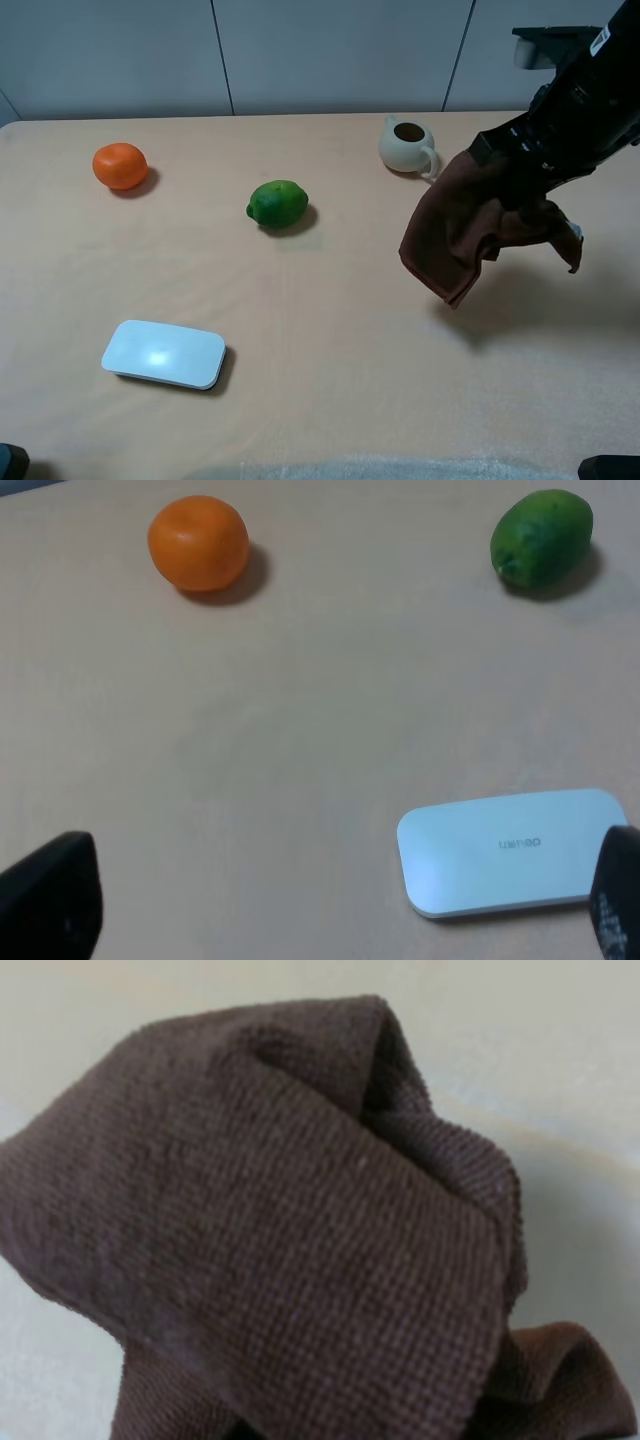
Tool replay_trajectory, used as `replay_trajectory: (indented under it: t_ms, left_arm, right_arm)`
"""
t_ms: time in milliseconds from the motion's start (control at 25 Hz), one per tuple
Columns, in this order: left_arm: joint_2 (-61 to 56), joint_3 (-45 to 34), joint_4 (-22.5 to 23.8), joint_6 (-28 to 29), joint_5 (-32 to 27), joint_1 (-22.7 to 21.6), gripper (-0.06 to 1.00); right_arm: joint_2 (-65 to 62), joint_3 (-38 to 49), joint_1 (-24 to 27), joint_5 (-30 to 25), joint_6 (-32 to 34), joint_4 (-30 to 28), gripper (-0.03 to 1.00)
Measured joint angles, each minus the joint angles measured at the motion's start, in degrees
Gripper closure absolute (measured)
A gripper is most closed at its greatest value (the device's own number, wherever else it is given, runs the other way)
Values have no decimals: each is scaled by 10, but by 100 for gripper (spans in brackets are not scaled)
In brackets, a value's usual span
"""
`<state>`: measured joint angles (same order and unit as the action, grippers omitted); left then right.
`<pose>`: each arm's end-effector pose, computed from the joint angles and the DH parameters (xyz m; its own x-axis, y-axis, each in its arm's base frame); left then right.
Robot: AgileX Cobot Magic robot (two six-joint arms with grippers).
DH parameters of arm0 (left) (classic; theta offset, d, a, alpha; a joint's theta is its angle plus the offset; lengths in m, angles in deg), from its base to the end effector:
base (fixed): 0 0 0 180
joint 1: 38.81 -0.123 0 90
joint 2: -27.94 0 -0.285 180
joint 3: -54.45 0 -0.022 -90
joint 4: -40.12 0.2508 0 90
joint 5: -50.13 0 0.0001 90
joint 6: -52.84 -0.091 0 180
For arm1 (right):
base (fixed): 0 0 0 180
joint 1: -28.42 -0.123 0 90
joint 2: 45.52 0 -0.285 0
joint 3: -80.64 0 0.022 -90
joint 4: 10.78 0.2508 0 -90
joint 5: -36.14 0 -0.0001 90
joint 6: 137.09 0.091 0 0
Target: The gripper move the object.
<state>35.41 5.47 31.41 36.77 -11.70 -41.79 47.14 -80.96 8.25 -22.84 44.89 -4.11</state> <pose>-0.0055 -0.0125 0.2746 -0.4451 0.1820 -0.8768 0.1617 0.9794 0.1212 0.2513 0.1020 0.2489 -0.9539 -0.2501 -0.1659 -0.2705 0.9559 0.1142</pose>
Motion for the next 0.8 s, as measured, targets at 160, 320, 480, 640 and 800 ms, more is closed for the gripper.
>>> replay_trajectory:
  t_ms: [160, 320, 480, 640, 800]
  left_arm:
    - [0, 0, 0, 0, 0, 0, -5]
    - [0, 0, 0, 0, 0, 0, -5]
    - [0, 0, 0, 0, 0, 0, -5]
    - [0, 0, 0, 0, 0, 0, -5]
    - [0, 0, 0, 0, 0, 0, -5]
  right_arm:
    - [11, -26, 2, -17, 20, -21, 96]
    - [43, -55, 17, -30, 21, -25, 96]
    - [69, -83, 41, -32, 20, -26, 96]
    - [89, -112, 67, -32, 16, -26, 96]
    - [109, -144, 91, -32, 8, -28, 96]
